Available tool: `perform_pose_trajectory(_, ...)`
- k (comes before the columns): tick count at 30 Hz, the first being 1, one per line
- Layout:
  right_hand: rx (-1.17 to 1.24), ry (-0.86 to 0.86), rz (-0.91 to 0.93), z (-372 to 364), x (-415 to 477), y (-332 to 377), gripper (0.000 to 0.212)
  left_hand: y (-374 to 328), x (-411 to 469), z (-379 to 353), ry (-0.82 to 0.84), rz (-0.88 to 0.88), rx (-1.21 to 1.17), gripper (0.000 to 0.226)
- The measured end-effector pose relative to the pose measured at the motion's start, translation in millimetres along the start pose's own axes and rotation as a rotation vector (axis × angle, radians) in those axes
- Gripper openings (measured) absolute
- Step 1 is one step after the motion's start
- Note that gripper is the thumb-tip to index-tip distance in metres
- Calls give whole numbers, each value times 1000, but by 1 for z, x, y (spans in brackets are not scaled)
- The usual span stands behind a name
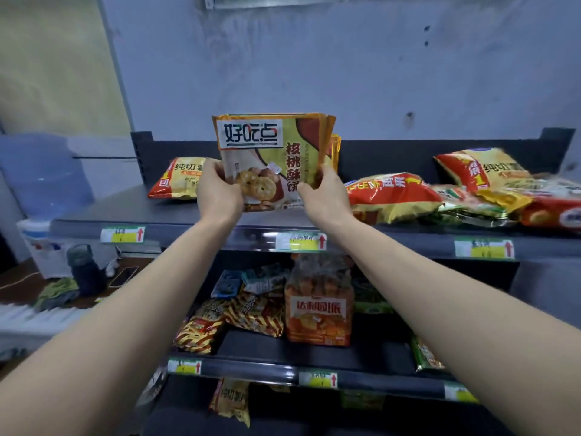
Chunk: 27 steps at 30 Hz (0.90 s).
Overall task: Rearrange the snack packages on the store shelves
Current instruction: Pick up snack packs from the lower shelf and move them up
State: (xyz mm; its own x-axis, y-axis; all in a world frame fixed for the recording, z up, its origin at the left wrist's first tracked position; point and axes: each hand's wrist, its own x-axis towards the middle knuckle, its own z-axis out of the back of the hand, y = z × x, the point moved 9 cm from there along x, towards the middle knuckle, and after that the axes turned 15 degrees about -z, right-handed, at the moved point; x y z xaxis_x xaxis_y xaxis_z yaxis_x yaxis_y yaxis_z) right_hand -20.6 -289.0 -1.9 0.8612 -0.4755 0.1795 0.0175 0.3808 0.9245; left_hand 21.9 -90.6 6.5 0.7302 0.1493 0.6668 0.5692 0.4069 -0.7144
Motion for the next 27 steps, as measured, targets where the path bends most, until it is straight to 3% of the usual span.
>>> perform_pose_trajectory(5, -137, -1, -72, -13, 35, -12, 51, 28, 18, -37, 82, 34, 19, 19)
perform_pose_trajectory(11, -254, -101, -238, -5, 71, -44, 57, 39, 34, -87, 229, 5, 23, 14)
perform_pose_trajectory(13, -254, -97, -269, -7, 80, -49, 53, 45, 40, -96, 256, 0, 26, 14)
perform_pose_trajectory(16, -310, -104, -290, -12, 89, -51, 26, 58, 47, -102, 284, 3, 29, 15)
perform_pose_trajectory(20, -300, -128, -314, -16, 97, -52, 41, 67, 56, -106, 313, -7, 2, 16)
perform_pose_trajectory(27, -313, -168, -345, -20, 102, -52, 45, 70, 65, -112, 353, -46, -21, 13)
